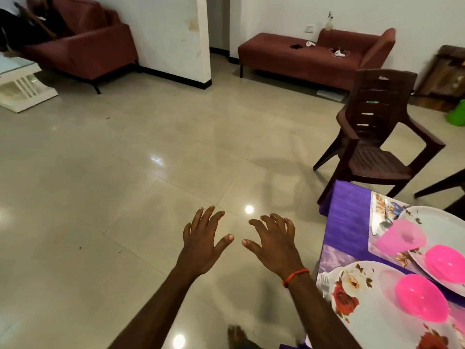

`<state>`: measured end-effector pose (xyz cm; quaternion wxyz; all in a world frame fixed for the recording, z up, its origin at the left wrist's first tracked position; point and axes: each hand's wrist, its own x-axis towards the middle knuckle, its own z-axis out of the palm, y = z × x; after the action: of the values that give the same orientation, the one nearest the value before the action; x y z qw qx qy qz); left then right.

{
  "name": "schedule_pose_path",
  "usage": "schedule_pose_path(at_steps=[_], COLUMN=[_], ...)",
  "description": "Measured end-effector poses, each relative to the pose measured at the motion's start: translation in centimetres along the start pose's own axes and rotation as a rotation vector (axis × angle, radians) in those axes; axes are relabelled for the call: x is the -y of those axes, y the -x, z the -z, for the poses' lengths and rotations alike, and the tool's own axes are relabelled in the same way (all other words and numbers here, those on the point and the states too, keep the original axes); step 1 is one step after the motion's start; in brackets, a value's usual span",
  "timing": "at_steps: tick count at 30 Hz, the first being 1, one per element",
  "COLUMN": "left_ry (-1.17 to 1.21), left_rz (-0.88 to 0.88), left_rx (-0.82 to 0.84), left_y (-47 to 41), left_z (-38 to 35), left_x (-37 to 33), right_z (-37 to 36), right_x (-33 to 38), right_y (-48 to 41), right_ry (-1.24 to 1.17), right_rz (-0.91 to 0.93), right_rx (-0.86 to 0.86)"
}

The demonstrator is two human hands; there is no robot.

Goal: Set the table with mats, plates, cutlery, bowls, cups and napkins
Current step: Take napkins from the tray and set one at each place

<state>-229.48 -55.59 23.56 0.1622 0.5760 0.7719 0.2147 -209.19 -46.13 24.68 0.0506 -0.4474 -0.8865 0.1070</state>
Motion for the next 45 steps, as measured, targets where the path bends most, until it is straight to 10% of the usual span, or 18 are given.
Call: schedule_pose_path(at_steps=[45], left_ry=[-0.011], left_rz=[-0.628], left_rx=[0.326], left_y=[-58.0], left_z=[-6.3], left_x=[-10.9], right_z=[6.5], right_x=[-23.6], right_y=[-35.9], right_ry=[-0.061], right_rz=[-0.742], right_rx=[-0.196])
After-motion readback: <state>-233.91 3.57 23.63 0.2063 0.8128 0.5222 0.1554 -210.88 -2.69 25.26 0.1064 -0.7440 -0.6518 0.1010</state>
